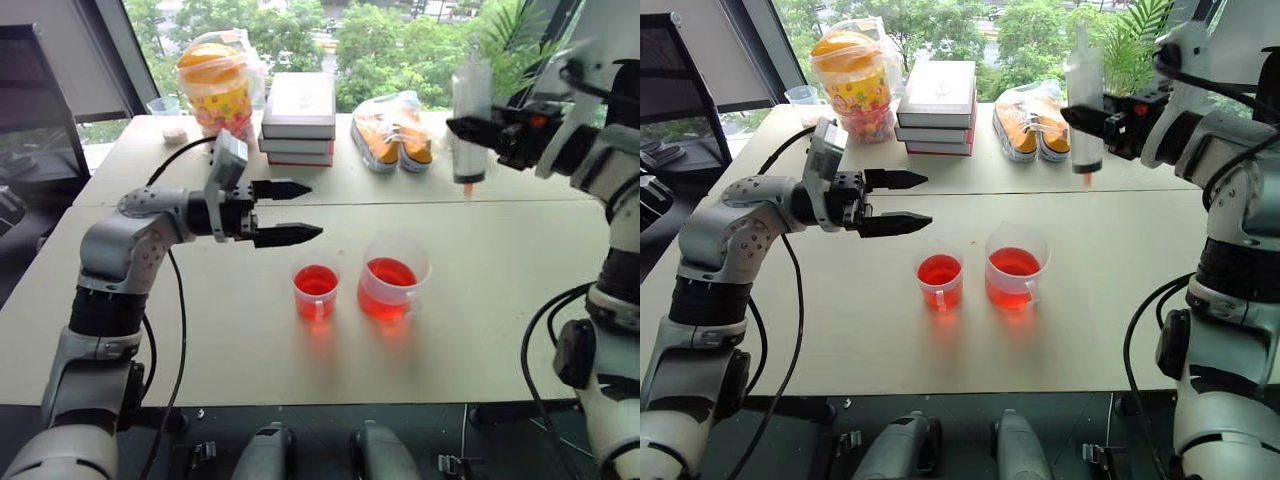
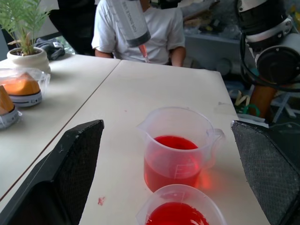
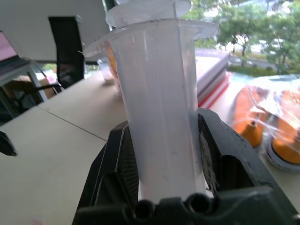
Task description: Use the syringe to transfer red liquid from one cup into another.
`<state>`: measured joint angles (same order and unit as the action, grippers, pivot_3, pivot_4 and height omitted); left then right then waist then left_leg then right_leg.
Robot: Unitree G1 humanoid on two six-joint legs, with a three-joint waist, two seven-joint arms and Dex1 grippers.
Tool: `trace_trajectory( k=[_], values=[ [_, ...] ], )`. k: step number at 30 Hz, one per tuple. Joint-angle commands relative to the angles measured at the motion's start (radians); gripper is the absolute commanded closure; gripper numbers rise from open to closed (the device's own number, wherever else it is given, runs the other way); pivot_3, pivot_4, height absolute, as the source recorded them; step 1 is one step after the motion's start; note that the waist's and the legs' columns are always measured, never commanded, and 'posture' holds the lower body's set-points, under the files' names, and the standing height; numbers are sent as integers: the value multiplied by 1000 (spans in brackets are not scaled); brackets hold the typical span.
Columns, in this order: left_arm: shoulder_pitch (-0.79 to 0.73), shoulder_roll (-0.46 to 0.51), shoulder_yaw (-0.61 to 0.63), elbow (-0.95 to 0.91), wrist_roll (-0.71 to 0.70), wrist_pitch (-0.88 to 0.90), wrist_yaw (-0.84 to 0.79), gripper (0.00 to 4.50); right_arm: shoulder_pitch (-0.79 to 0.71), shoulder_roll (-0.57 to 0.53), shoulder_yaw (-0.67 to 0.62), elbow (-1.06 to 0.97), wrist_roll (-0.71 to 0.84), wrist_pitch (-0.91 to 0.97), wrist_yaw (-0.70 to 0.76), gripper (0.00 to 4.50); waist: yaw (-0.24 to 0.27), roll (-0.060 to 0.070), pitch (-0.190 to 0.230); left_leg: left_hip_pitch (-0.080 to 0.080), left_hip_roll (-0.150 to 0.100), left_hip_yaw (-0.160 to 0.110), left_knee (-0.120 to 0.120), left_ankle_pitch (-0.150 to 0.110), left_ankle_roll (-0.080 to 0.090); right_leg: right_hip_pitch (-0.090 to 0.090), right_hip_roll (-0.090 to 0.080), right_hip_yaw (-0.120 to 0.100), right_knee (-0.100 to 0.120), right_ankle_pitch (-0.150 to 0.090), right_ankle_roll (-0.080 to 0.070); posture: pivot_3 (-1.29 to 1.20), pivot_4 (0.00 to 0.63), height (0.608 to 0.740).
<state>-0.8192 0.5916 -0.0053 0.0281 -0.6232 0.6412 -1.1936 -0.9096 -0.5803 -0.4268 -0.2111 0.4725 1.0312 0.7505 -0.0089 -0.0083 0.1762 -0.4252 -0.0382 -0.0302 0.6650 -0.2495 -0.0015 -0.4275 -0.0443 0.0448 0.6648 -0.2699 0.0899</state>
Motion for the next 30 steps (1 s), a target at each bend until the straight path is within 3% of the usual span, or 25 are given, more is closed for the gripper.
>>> trace_trajectory(
  k=[1, 5, 11, 17, 30],
  values=[
    [-56, -11, 9, 15, -16, -6, -21, 0, 84, 93, -78, -206, 140, -6, -83, 3105, 0, 0, 0, 0, 0, 0, 1, 0, 0, 0, 0, 0, 0, 0, 0, 0, 150, 740],
    [-110, -31, -12, 52, -14, -7, -68, 0, 275, 220, -38, -345, 187, -133, -134, 3105, -2, 0, 0, 0, -1, 0, 1, 0, 0, 1, -1, 0, 0, 1, 1, 0, 150, 740],
    [-202, -94, -65, 100, -2, -15, -143, 0, 580, 313, 184, -291, 3, -518, -95, 3105, -6, -1, -1, 1, -1, 1, 1, 0, 0, 0, 1, 1, 1, 0, 1, 0, 150, 740],
    [-240, -132, -109, 129, 15, -26, -203, 0, 670, 321, 272, -218, -49, -670, -100, 3105, -11, -1, -1, 5, 0, 3, 1, 0, 0, 2, 2, 2, 3, 0, 1, 0, 150, 740],
    [-264, -203, -153, 175, 49, -43, -236, 0, 724, 269, 324, -197, -55, -710, -120, 3105, -6, -1, -1, 6, 0, 3, 1, 0, 0, 4, 3, 2, 2, 0, 1, 0, 150, 740]
  ],
)
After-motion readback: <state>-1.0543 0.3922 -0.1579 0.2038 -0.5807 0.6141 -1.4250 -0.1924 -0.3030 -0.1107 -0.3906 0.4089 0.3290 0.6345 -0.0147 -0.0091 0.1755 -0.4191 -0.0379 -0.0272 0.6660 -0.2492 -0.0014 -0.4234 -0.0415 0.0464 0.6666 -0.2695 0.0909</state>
